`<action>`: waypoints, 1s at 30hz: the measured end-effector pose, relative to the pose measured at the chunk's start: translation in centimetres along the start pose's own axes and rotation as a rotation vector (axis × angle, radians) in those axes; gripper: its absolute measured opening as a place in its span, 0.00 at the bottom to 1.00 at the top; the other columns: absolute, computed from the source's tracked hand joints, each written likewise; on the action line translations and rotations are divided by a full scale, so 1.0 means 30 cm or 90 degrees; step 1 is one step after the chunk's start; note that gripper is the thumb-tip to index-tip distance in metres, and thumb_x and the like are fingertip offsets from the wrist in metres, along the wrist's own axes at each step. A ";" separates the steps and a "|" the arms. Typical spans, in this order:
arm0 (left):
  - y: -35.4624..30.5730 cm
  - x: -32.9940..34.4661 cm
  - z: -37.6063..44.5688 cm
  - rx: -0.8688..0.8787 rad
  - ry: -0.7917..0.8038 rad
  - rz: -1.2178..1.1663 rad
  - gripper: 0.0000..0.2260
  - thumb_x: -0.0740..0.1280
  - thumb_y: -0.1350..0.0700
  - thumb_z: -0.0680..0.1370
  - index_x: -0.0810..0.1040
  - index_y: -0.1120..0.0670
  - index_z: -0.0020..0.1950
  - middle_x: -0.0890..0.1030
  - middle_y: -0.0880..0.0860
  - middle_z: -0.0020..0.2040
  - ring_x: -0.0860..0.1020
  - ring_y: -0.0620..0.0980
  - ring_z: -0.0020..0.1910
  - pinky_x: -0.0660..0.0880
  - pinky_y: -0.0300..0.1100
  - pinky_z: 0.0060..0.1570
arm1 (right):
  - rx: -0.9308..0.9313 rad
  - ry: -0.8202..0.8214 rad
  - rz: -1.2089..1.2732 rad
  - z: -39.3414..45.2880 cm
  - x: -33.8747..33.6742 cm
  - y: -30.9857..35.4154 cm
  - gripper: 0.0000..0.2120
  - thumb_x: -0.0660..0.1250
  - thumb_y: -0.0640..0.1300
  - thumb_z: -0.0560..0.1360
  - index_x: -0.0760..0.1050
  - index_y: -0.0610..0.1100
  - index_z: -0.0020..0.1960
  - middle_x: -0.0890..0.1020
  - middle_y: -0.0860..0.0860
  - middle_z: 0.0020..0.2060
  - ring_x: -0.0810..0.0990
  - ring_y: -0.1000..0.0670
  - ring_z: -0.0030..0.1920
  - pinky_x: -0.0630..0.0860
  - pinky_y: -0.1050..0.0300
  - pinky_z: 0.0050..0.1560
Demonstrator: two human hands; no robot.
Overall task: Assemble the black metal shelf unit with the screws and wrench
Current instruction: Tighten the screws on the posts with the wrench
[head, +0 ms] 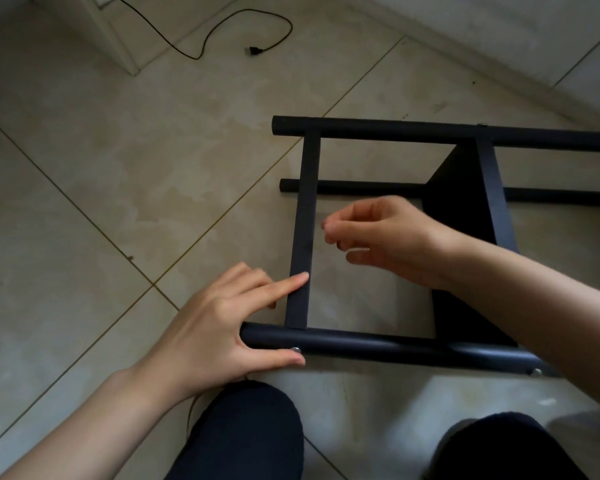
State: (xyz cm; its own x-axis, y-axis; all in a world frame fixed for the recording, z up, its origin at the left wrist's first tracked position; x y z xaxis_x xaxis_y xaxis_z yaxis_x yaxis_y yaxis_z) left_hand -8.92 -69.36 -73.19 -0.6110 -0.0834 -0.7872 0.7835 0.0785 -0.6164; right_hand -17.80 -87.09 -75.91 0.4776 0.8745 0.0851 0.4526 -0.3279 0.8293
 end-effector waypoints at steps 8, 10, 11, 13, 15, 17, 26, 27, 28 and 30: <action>-0.018 -0.011 0.052 0.069 0.085 0.130 0.40 0.66 0.28 0.71 0.67 0.47 0.78 0.59 0.44 0.81 0.56 0.50 0.80 0.65 0.54 0.71 | -0.299 -0.239 -0.570 0.118 -0.120 0.312 0.10 0.58 0.43 0.83 0.78 0.47 0.55 0.80 0.57 0.42 0.77 0.63 0.38 0.69 0.74 0.37; -0.022 -0.006 0.059 0.083 0.107 0.155 0.41 0.65 0.28 0.71 0.65 0.48 0.79 0.57 0.44 0.81 0.50 0.49 0.81 0.60 0.53 0.75 | -0.338 -0.263 -0.691 0.181 -0.136 0.350 0.15 0.54 0.40 0.83 0.76 0.46 0.62 0.77 0.53 0.47 0.75 0.56 0.45 0.67 0.68 0.43; -0.023 -0.005 0.062 0.085 0.112 0.156 0.41 0.65 0.28 0.72 0.64 0.48 0.79 0.57 0.44 0.81 0.49 0.48 0.82 0.56 0.51 0.78 | -0.358 -0.254 -0.764 0.212 -0.139 0.359 0.16 0.53 0.39 0.83 0.74 0.45 0.66 0.74 0.51 0.49 0.73 0.51 0.48 0.66 0.62 0.46; -0.028 -0.005 0.067 0.089 0.113 0.146 0.41 0.66 0.29 0.72 0.64 0.50 0.79 0.59 0.44 0.80 0.48 0.47 0.81 0.50 0.47 0.78 | -0.380 -0.201 -0.898 0.261 -0.137 0.351 0.17 0.53 0.38 0.83 0.70 0.42 0.70 0.68 0.48 0.49 0.68 0.48 0.47 0.64 0.56 0.45; -0.031 -0.003 0.069 0.090 0.112 0.136 0.41 0.67 0.30 0.72 0.64 0.50 0.79 0.60 0.45 0.80 0.48 0.46 0.81 0.48 0.43 0.78 | -0.417 -0.146 -1.013 0.287 -0.127 0.337 0.15 0.53 0.41 0.84 0.69 0.38 0.67 0.69 0.45 0.48 0.65 0.48 0.44 0.63 0.54 0.43; -0.028 -0.002 0.068 0.086 0.115 0.120 0.41 0.67 0.30 0.72 0.64 0.50 0.79 0.60 0.45 0.80 0.49 0.45 0.81 0.49 0.41 0.78 | -0.456 -0.094 -1.108 0.305 -0.109 0.334 0.18 0.51 0.47 0.85 0.69 0.37 0.66 0.72 0.42 0.50 0.67 0.46 0.45 0.66 0.52 0.45; -0.010 0.017 0.057 0.074 0.123 0.071 0.41 0.69 0.32 0.71 0.63 0.49 0.79 0.59 0.43 0.80 0.51 0.43 0.81 0.49 0.35 0.77 | -0.410 0.019 -1.216 0.367 -0.093 0.371 0.22 0.50 0.54 0.84 0.72 0.38 0.61 0.71 0.47 0.46 0.71 0.48 0.44 0.72 0.52 0.47; -0.007 0.018 0.055 0.072 0.124 0.067 0.41 0.69 0.32 0.71 0.63 0.49 0.79 0.59 0.42 0.80 0.51 0.43 0.81 0.50 0.34 0.77 | -0.415 0.025 -1.224 0.368 -0.090 0.372 0.22 0.50 0.54 0.84 0.71 0.38 0.61 0.71 0.47 0.46 0.71 0.49 0.44 0.72 0.53 0.46; -0.005 0.021 0.052 0.069 0.124 0.066 0.41 0.69 0.32 0.71 0.63 0.49 0.79 0.59 0.42 0.80 0.51 0.43 0.81 0.50 0.33 0.76 | -0.428 0.033 -1.240 0.369 -0.087 0.370 0.21 0.51 0.54 0.84 0.71 0.38 0.61 0.71 0.48 0.46 0.71 0.49 0.44 0.71 0.54 0.45; 0.000 0.026 0.046 0.068 0.121 0.071 0.41 0.68 0.31 0.72 0.63 0.48 0.79 0.58 0.41 0.80 0.50 0.44 0.81 0.51 0.32 0.76 | -0.453 0.058 -1.294 0.365 -0.077 0.364 0.20 0.51 0.52 0.84 0.71 0.39 0.63 0.72 0.47 0.47 0.72 0.48 0.45 0.73 0.54 0.47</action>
State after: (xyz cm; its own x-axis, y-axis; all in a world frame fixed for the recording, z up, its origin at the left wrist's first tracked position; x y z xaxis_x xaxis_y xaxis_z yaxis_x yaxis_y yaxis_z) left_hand -9.24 -70.78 -73.78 -0.5226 0.1086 -0.8456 0.8486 -0.0299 -0.5283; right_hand -5.70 -96.60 -73.09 -0.2110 -0.2294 -0.9502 -0.1377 0.9694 -0.2035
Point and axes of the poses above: each hand's wrist, its own z-axis towards the middle knuckle, its own x-axis out of the palm, y = z × x, the point moved 7 cm from there along z, towards the middle knuckle
